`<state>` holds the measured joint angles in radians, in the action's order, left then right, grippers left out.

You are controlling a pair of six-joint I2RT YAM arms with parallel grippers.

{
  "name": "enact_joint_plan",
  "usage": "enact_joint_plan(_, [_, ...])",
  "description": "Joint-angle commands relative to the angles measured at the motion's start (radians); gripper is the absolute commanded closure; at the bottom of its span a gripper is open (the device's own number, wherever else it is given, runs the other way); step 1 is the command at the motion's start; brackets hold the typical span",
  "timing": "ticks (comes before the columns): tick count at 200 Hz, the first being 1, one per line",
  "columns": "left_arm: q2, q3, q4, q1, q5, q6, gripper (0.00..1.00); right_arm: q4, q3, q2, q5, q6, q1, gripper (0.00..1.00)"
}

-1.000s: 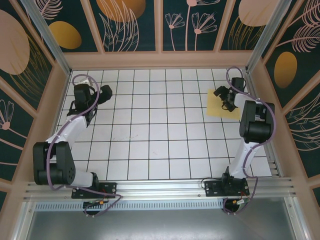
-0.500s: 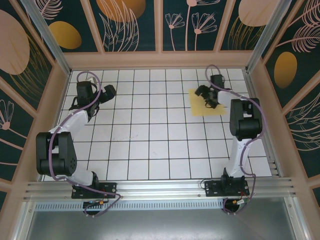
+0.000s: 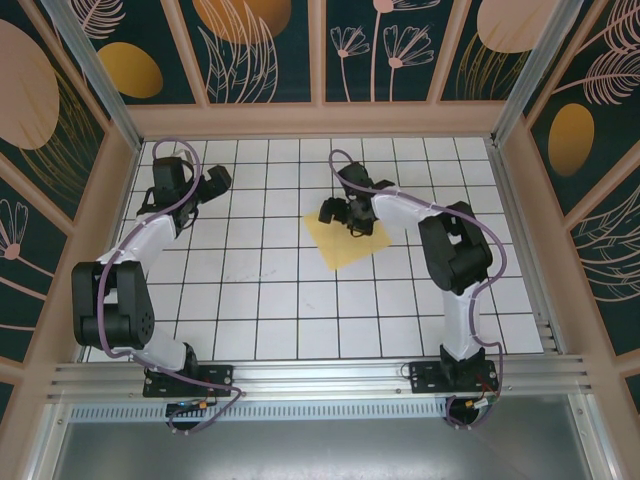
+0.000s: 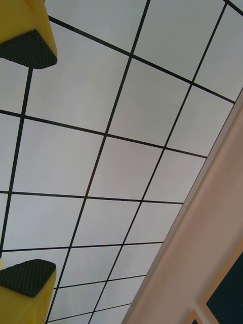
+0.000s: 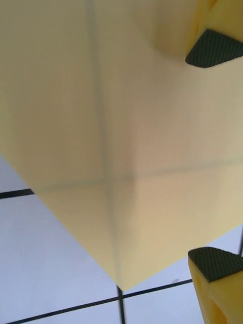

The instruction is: Fold a paper plane with a square sheet of paper (pick it up from the middle)

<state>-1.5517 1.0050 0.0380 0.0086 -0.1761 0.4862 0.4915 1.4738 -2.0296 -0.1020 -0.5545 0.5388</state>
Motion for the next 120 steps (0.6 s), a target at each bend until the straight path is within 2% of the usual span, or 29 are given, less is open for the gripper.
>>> enact_joint_plan(1, [0.006, 0.032, -0.048, 0.005, -0.001, 0.024, 0.02, 0.186, 0.128, -0.023, 0.078, 0.239, -0.010, 0.01])
enact_joint_plan(18, [0.013, 0.026, -0.054, 0.005, 0.007, 0.023, 0.01, 0.266, 0.194, -0.081, 0.112, 0.374, -0.005, 0.01])
enact_joint_plan(38, [0.011, 0.024, -0.062, 0.005, 0.010, 0.026, 0.02, 0.298, 0.237, -0.119, 0.099, 0.457, 0.003, 0.01])
enact_joint_plan(63, [0.008, 0.022, -0.062, 0.005, 0.006, 0.024, 0.02, 0.297, 0.241, -0.139, 0.091, 0.498, 0.038, 0.01])
enact_joint_plan(120, [-0.007, 0.032, -0.070, 0.005, -0.011, 0.023, 0.01, 0.315, 0.274, -0.188, 0.105, 0.509, 0.053, 0.01])
